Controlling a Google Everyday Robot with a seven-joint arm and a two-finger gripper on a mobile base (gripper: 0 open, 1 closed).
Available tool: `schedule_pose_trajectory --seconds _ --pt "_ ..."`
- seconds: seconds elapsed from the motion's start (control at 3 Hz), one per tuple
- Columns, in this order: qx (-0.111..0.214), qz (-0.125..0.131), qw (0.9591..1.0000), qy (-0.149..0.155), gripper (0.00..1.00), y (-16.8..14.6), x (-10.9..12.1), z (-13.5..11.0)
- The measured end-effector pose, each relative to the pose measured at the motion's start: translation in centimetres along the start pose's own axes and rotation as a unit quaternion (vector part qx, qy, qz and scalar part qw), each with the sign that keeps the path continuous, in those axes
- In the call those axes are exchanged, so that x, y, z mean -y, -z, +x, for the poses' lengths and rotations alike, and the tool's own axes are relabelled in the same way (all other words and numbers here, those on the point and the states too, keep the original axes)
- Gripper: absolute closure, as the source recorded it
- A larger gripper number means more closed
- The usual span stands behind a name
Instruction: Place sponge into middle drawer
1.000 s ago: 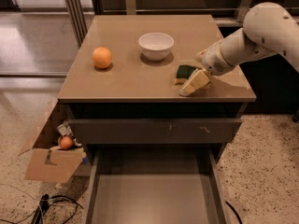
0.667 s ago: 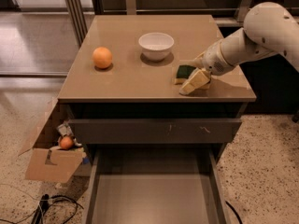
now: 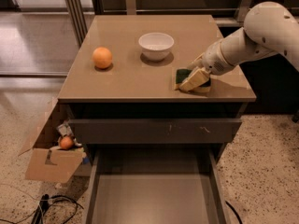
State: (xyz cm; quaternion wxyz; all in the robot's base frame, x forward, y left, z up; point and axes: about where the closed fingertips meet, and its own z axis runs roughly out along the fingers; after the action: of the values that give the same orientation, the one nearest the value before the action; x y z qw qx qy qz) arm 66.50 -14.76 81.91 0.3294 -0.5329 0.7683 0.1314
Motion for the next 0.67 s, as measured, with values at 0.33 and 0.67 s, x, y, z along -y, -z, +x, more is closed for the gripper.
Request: schedule_pose_trajectory --seconds 0.33,0.67 --pt "0.000 0.000 1.0000 0.000 1.00 0.00 0.00 0.00" --pt "0.001 0.000 1.0000 0.001 1.00 0.14 0.03 -0.11"
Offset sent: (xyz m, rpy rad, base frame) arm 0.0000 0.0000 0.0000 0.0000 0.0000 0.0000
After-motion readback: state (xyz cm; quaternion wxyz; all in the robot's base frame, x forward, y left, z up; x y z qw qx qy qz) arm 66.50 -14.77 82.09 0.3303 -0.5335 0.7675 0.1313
